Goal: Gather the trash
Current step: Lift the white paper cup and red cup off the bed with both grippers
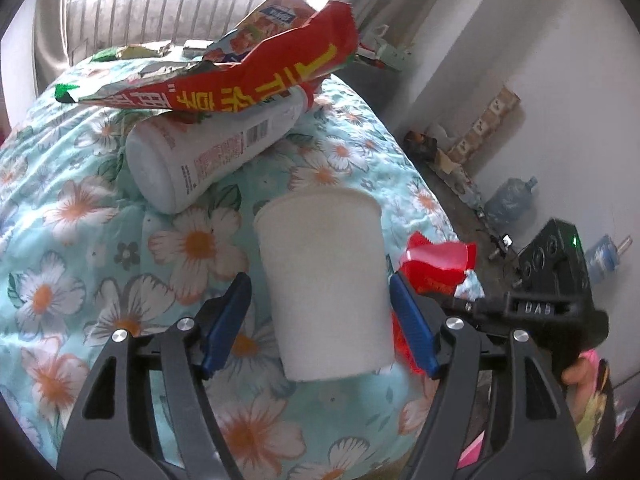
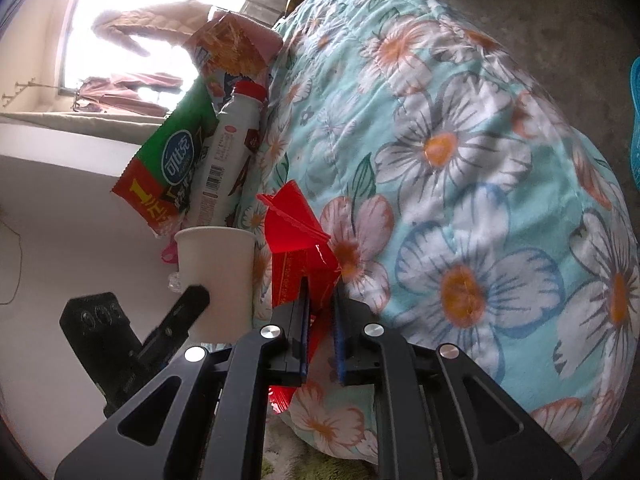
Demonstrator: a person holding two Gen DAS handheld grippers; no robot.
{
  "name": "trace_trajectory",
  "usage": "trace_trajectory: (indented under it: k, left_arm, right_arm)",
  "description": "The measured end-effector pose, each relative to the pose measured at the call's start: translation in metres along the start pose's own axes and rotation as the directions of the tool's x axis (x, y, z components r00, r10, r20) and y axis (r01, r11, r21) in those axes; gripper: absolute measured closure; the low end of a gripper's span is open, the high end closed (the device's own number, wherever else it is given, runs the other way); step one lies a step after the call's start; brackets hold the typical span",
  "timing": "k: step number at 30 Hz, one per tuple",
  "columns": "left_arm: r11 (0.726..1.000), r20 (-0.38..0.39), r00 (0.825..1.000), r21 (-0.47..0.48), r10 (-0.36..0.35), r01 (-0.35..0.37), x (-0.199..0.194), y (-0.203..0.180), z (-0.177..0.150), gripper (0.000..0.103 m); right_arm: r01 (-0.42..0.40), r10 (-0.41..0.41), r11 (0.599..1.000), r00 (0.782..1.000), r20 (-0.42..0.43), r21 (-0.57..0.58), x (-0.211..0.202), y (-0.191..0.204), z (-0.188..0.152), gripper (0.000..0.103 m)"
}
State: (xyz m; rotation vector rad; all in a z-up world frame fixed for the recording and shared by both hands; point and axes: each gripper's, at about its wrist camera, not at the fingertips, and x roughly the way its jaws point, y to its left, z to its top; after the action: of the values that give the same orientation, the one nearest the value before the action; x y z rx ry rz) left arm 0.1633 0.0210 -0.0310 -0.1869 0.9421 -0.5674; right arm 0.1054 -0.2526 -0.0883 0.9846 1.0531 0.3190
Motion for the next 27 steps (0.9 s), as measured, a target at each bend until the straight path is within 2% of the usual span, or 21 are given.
trace_trajectory:
  k: [11,18,27]
  left_arm:
    - [0.994,-0.056,0.997,-0.096,-0.058,0.052,0.018,0.009,0.009,0.035]
    - [0.996,-0.029,0.998,-0.072,-0.054,0.052,0.022,0.002,0.008,0.039]
    - [1.000,0.034,0.999,0.015,0.006,-0.007,0.006,-0.010,0.002,0.040]
  right_arm:
    - [-0.001,0.001,1.000,1.000,-0.001,0.001,0.001,-0.002,-0.001,0.091]
    - [-0.012,0.012,1.000,1.000,-0.001,0.001,0.000,-0.003,-0.001,0.091]
    - [-0.026,0.026,1.000,0.999,0.020,-0.009,-0.011,-0.003,0.001,0.093]
